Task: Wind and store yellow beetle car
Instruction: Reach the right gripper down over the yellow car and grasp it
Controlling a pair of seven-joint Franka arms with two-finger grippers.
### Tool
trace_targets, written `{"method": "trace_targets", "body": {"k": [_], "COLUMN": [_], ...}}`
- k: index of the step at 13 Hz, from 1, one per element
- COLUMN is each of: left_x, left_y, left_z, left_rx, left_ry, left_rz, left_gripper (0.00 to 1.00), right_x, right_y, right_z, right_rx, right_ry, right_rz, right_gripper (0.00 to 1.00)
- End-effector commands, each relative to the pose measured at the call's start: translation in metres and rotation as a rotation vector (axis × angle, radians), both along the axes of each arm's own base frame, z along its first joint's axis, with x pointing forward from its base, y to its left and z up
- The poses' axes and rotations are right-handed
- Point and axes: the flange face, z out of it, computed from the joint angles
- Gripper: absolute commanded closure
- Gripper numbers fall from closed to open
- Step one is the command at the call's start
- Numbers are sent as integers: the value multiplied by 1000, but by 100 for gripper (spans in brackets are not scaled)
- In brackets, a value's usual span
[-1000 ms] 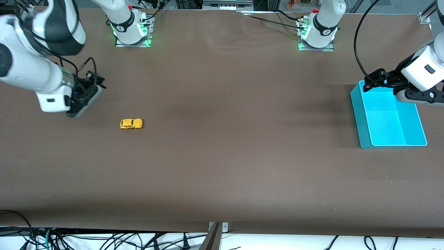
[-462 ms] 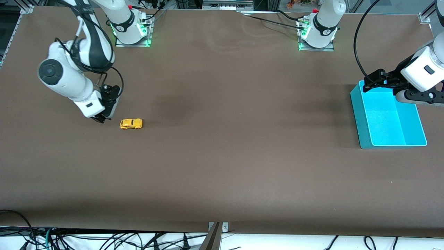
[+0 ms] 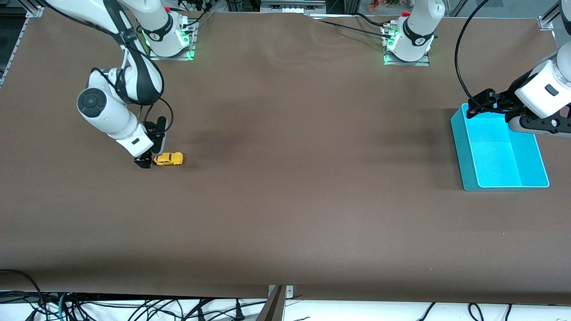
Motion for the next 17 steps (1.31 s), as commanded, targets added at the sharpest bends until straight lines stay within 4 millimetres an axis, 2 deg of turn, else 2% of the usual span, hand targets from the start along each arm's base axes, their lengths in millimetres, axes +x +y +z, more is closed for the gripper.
{"method": "trace_targets", "body": {"k": [1, 4, 6, 10, 12, 15, 16, 17], "left_x": [-1, -1, -1, -1, -1, -1, -1, -1], "left_y": [1, 0, 1, 1, 1, 1, 1, 1], "left_z": [4, 4, 5, 4, 4, 4, 4, 4], "left_rx": [22, 20, 19, 14, 13, 13, 13, 13], "left_ry": [2, 2, 1, 2, 2, 2, 2, 2], "left_rz": [-26, -27, -24, -24, -24, -24, -24, -24], "left_gripper": [0, 0, 0, 0, 0, 0, 0, 0], "right_x": [-6, -10, -11, -12, -13, -14, -15, -17], "right_y": [-2, -4, -5, -2, 5, 6, 12, 14], "right_z": [-23, -38, -43, -45, -46, -42, -40, -32], "right_rx": [-3, -3, -2, 0, 6, 6, 8, 6], "right_ry": [-28, -33, -39, -37, -36, -33, -20, 1], "right_rz": [28, 22, 23, 26, 36, 38, 56, 61], "right_gripper": [0, 1, 9, 57, 76, 77, 79, 79]}}
